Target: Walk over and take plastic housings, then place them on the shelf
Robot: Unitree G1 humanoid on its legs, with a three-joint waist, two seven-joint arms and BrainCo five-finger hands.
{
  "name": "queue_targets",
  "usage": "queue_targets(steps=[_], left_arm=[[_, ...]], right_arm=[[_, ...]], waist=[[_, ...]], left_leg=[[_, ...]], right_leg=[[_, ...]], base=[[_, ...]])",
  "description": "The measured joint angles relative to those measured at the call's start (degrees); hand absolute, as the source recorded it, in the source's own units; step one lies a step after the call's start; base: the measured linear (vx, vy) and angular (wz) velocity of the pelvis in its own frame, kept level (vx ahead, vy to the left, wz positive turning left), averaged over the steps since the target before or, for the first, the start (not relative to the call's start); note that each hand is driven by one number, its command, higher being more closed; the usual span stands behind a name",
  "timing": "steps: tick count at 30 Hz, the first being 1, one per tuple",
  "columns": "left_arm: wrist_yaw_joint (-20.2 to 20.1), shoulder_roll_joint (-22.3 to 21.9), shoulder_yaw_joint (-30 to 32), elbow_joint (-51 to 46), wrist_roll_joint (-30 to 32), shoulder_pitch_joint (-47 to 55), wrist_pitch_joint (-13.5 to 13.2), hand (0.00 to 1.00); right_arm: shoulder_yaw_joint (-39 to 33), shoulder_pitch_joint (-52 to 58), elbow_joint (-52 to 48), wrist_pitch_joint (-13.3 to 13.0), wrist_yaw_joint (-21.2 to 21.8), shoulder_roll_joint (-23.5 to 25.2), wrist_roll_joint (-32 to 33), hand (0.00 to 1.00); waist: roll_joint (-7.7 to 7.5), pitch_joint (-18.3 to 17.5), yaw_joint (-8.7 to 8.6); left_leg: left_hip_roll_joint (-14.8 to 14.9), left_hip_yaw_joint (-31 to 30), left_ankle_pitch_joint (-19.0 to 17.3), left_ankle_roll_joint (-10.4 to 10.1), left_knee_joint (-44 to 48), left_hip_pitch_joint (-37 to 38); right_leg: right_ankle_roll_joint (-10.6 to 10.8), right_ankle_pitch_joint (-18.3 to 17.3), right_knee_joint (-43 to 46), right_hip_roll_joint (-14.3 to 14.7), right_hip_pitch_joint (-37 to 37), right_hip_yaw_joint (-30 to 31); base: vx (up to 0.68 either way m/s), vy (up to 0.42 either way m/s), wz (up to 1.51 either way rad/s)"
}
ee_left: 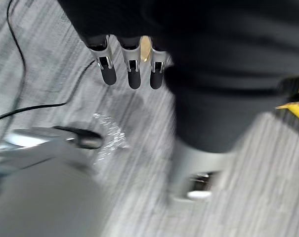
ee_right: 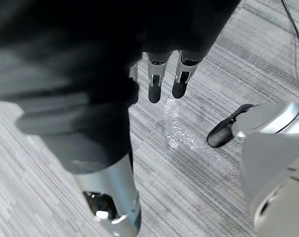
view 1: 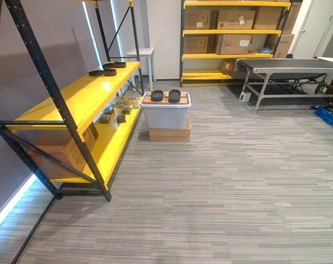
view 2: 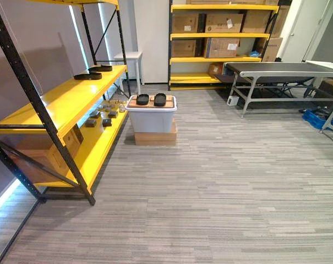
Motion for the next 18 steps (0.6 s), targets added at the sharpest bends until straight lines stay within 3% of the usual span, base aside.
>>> queue_targets(steps=[7,18], left_arm=[[0.02,5.06,4.04,-0.58,-2.86,-2.80,-2.05,0.00],[2.35,2.23,5.51,-0.56,-5.65,-0.08,-2.99,0.00]], right_arm=[[-2.24,-5.30,-2.02,-0.58,0.31,-7.92,-1.15,0.00],[-0.68,-4.76,-3.45,-2.18,-1.22,-7.66,-1.16,0.00]], waist=[[0.17,0.79,-0.16],[0.27,1.81,-0.29]], left_leg=[[0.10,0.01,0.00,-0.64,-1.64,1.25],[0.08,0.09,-0.13,-0.82,-2.07,2.28]], right_leg=[[0.86,-0.54,-0.32,0.17,0.66,-0.37],[1.26,-0.83,-0.30,0.09,1.45,-1.12]], base=[[0.01,-0.036,0.01],[-0.02,-0.019,0.00]])
